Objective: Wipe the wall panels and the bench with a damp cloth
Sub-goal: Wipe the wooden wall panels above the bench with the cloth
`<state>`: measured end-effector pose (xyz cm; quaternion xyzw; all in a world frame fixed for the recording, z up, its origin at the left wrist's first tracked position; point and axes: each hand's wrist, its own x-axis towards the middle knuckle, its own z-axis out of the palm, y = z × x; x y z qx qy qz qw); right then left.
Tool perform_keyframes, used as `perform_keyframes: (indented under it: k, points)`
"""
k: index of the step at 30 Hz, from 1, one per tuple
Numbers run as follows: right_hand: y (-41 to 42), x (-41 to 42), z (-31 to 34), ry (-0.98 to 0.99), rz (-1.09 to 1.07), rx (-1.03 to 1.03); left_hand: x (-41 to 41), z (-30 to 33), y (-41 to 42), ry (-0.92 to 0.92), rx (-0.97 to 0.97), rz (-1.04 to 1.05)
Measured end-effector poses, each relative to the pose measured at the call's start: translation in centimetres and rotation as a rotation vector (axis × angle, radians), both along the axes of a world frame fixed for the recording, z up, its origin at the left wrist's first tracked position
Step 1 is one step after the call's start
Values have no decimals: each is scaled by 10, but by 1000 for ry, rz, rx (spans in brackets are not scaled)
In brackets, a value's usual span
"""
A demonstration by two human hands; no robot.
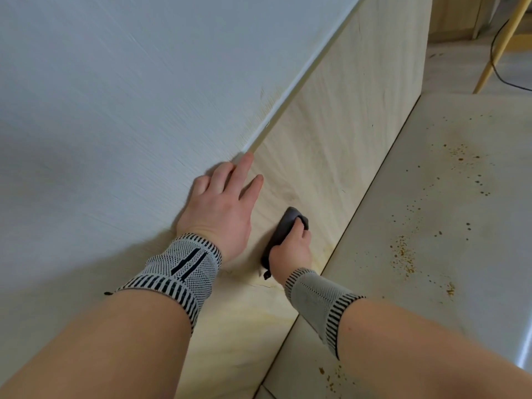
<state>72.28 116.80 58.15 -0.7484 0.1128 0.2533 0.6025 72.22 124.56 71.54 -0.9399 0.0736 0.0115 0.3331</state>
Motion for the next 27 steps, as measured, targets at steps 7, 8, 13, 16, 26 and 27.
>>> perform_keyframes:
  k: [7, 8, 13, 16, 26, 27]
  points:
    - [6, 11, 7, -329, -156, 170, 1, 0, 0, 0, -17, 15]
    - [4, 17, -1, -198, -155, 152, 1, -1, 0, 2, -19, 17]
    - [1, 11, -5, 259, -119, 215, 1, -2, 0, 11, -14, 21]
    - [9, -11, 16, -249, -83, 185, 1, 0, -1, -10, -36, 31]
    - [8, -12, -4, -1076, 39, -2, 0, 5, -7, -15, -173, 67]
    - [6, -8, -4, -1088, 50, 2, 1, 4, -7, -8, -165, 76]
